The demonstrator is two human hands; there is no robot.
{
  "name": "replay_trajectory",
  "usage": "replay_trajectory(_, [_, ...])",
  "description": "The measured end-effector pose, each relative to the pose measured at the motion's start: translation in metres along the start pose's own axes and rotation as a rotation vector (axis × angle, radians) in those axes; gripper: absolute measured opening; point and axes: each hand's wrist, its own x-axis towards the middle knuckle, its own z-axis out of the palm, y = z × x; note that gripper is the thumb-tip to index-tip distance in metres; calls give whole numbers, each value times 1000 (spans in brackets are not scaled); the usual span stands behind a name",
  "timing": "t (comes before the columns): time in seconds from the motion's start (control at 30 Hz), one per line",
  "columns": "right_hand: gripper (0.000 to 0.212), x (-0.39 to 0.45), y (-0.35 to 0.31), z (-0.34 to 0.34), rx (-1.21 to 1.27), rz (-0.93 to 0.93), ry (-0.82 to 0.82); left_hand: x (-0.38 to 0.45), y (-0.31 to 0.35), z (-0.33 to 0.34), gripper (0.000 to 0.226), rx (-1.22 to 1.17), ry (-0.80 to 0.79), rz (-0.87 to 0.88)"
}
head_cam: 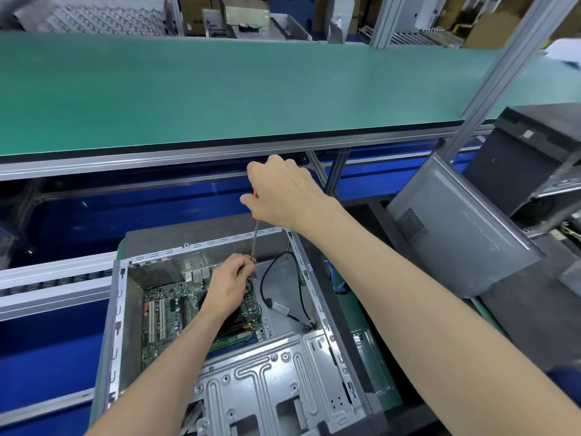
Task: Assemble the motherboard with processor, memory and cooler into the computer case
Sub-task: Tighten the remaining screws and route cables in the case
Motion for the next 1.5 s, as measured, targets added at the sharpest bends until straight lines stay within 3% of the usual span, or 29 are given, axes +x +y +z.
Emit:
replay_trajectory(0.1, [21,2,2,-7,114,-37,-136,0,-1,0,26,-5,0,-6])
replay_trajectory(0.17, [9,1,4,-4,115,-4,-117,0,-2,0,24,1,-7,-10])
replay_trajectory(0.3, [42,0,5,1,-29,81,6,0,-3,0,23,15,-24,-12])
replay_trajectory(0.4, [15,1,2,-6,55,-12,-76,0,-4,-1,26,24,-26,-3])
replay_trajectory(0.47, [22,3,0,-7,109,-29,-117,0,-5,-2,27,8,-22,-18])
replay_trajectory(0.53, [13,3,-2,-3,41,-3,-44,0,-6,-3,27,-33,-7,-41])
replay_trajectory(0.63, [24,4,-3,-1,-95,21,16,0,-6,-3,27,-50,-8,-48])
replay_trajectory(0.8, [22,6,-2,-8,135,-42,-127,1,-8,-2,27,-58,-35,-40])
replay_trajectory(0.87, [11,5,-1,-5,82,0,-71,0,-8,-2,27,-55,-40,-32])
replay_trajectory(1.0, [25,4,2,0,-88,51,29,0,-8,-1,25,-25,-45,-14])
replay_trajectory(1.17, [25,3,8,-9,114,-24,-128,1,-11,-1,28,-55,-49,-28])
replay_trajectory(1.27, [12,2,8,-6,63,14,-77,2,-13,0,27,-59,-47,-30])
replay_trajectory(1.37, [27,2,8,-3,-76,43,-20,3,-13,1,26,-65,-48,-34])
replay_trajectory(1.43, [16,4,6,-7,-18,-1,-67,3,-14,0,27,-88,-36,-54])
replay_trajectory(1.5, [27,6,6,-10,70,-20,-123,2,-16,-2,26,-148,23,-105])
